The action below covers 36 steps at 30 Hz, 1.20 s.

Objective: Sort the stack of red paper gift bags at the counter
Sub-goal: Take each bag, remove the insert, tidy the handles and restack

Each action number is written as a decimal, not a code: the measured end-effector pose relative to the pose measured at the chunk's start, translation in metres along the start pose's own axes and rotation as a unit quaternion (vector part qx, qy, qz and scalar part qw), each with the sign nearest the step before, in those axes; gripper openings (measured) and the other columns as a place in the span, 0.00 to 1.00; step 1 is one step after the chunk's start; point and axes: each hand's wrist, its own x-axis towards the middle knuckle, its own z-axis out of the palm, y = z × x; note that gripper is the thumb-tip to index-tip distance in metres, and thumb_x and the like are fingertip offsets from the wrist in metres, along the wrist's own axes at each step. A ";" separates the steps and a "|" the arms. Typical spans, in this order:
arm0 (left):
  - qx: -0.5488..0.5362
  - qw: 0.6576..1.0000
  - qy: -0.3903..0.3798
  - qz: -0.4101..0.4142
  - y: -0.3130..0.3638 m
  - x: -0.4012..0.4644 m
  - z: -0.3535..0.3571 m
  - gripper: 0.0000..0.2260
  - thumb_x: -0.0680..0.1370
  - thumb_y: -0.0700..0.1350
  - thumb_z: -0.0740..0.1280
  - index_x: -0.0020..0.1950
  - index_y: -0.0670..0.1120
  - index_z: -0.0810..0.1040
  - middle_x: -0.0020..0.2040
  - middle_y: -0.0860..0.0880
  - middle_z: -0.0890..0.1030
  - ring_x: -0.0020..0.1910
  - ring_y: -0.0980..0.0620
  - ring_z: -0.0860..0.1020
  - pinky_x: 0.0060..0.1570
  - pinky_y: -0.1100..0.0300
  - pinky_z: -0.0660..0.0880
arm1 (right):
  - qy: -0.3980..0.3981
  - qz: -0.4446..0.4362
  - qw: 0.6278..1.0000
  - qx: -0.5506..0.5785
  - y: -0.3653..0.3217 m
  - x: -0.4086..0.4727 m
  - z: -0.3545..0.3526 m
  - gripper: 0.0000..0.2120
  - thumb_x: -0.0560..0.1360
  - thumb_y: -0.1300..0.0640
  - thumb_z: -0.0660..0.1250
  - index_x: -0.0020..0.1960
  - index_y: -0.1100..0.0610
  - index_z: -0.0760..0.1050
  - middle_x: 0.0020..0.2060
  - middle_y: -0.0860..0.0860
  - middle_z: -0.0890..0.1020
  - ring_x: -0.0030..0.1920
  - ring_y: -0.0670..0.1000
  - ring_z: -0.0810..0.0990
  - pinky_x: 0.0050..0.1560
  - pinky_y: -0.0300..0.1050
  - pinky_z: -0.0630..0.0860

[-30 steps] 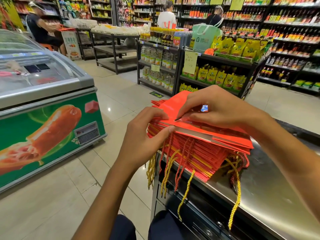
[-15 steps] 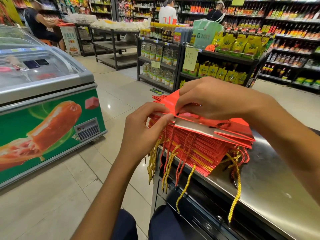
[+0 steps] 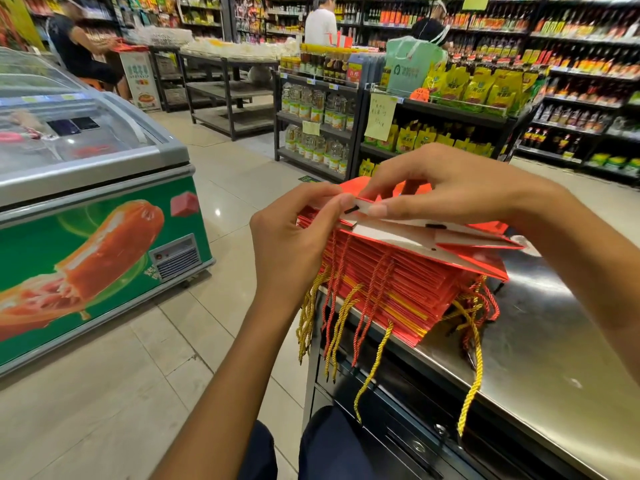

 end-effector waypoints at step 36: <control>0.093 0.989 -0.106 -0.046 0.011 0.007 -0.023 0.08 0.76 0.51 0.75 0.50 0.51 0.79 0.55 0.59 0.83 0.57 0.64 0.80 0.57 0.65 0.79 | 0.070 0.038 0.996 0.052 0.016 0.003 0.017 0.05 0.77 0.51 0.74 0.52 0.46 0.86 0.43 0.40 0.86 0.44 0.45 0.82 0.48 0.54 0.78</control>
